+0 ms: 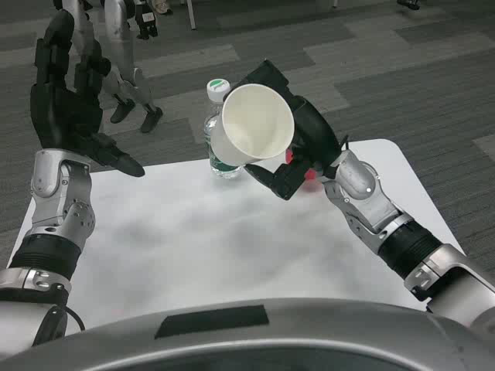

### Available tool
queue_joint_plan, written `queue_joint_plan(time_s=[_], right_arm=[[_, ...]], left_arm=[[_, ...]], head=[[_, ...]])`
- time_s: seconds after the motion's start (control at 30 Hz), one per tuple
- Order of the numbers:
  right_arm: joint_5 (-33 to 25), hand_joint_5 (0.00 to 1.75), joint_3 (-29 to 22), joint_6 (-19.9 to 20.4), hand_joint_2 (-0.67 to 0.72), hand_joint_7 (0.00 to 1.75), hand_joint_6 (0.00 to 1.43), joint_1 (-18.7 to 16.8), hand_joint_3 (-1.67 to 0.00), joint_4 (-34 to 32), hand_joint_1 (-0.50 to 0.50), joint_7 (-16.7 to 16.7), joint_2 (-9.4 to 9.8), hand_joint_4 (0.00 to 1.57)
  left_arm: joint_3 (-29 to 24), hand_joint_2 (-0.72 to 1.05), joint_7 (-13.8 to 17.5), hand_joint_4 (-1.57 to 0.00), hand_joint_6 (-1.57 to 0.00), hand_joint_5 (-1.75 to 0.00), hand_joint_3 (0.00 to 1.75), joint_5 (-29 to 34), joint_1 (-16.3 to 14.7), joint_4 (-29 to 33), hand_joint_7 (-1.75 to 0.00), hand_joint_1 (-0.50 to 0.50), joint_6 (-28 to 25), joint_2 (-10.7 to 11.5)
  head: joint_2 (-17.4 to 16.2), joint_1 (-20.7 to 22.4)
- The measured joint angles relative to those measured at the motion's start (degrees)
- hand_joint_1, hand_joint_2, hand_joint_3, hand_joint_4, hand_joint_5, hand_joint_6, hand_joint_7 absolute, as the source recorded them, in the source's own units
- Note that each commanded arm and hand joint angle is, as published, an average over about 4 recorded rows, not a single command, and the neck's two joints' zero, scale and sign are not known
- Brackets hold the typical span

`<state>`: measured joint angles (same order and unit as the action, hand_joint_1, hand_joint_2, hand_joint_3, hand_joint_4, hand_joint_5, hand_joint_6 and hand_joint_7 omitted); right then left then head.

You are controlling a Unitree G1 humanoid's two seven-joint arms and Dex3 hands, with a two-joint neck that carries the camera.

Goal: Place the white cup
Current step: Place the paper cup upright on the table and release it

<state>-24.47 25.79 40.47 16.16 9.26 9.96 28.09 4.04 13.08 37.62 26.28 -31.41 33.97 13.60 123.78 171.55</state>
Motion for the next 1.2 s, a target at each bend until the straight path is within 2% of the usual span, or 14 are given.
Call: queue_joint_plan(time_s=[0.07,0.17,0.2,0.4,0.5,0.63,0.8,1.07,1.2], right_arm=[[0.04,1.36,-1.86,-0.23,-0.54,1.54,0.0,-0.29,-1.51,0.0,-0.46,0.18,1.59,0.23],[-0.34,1.36,-5.84,-0.5,-0.54,1.54,0.0,-0.58,-1.51,0.16,-0.46,-0.08,5.33,0.23],[-0.46,1.36,-6.32,-0.5,-0.54,1.54,0.0,-0.59,-1.51,0.17,-0.46,-0.22,5.77,0.23],[-0.45,1.36,-6.19,-0.5,-0.54,1.54,0.0,-0.73,-1.51,0.16,-0.46,-0.12,5.87,0.23],[-0.45,1.36,-6.19,-0.5,-0.54,1.54,0.0,-0.73,-1.51,0.16,-0.46,-0.12,5.87,0.23],[-0.45,1.45,-6.06,-0.5,-0.54,1.54,0.0,-0.73,-1.51,0.16,-0.46,-0.12,5.84,0.23],[-0.48,1.36,-4.99,-0.5,-0.54,1.54,0.0,-0.74,-1.51,0.12,-0.46,-0.17,6.15,0.23],[-0.46,1.36,0.25,-0.53,-0.54,1.54,0.0,-1.23,-1.51,-0.48,-0.46,-0.14,10.39,0.23],[-0.49,1.36,1.42,-0.62,-0.54,1.54,0.0,-2.26,-1.51,-1.65,-0.42,-0.15,12.25,0.23]], left_arm=[[0.05,-0.64,0.0,0.0,0.0,-0.21,0.09,-0.25,0.34,-0.58,-0.37,-0.39,0.04,-0.09],[-0.01,-0.64,-0.02,0.0,0.0,-0.21,0.09,-0.53,0.7,-1.75,-0.35,-0.39,0.08,-0.01],[0.0,-0.64,-0.02,0.0,0.0,-0.21,0.09,-0.54,0.71,-1.92,-0.37,-0.39,0.08,0.01],[0.17,-0.64,0.0,0.0,0.0,-0.21,0.09,-0.56,0.78,-2.06,-0.35,-0.39,0.08,-0.12],[0.17,-0.64,0.0,0.0,0.0,-0.21,0.09,-0.56,0.79,-2.16,-0.4,-0.39,0.08,-0.11],[0.17,-0.66,0.0,0.0,0.0,-0.21,0.09,-0.55,0.79,-2.37,-0.42,-0.39,0.09,-0.09],[0.18,-0.64,0.0,0.0,0.0,-0.21,0.09,-0.55,0.87,-2.53,-0.35,-0.39,0.09,-0.09],[0.34,-0.64,0.0,0.0,0.0,-0.21,0.09,-0.53,1.5,-3.82,-0.35,-0.39,0.09,-0.03],[0.82,-0.64,0.0,0.0,0.0,-0.21,0.09,-0.53,2.55,-4.36,-0.35,-0.39,0.1,-0.02]], head=[[-0.05,-0.08],[-0.17,-0.21],[-0.23,-0.26],[-0.49,-0.43],[-0.71,-0.43],[-1.05,-0.41],[-1.83,-0.39],[-4.08,-0.83],[-5.39,-1.38]])
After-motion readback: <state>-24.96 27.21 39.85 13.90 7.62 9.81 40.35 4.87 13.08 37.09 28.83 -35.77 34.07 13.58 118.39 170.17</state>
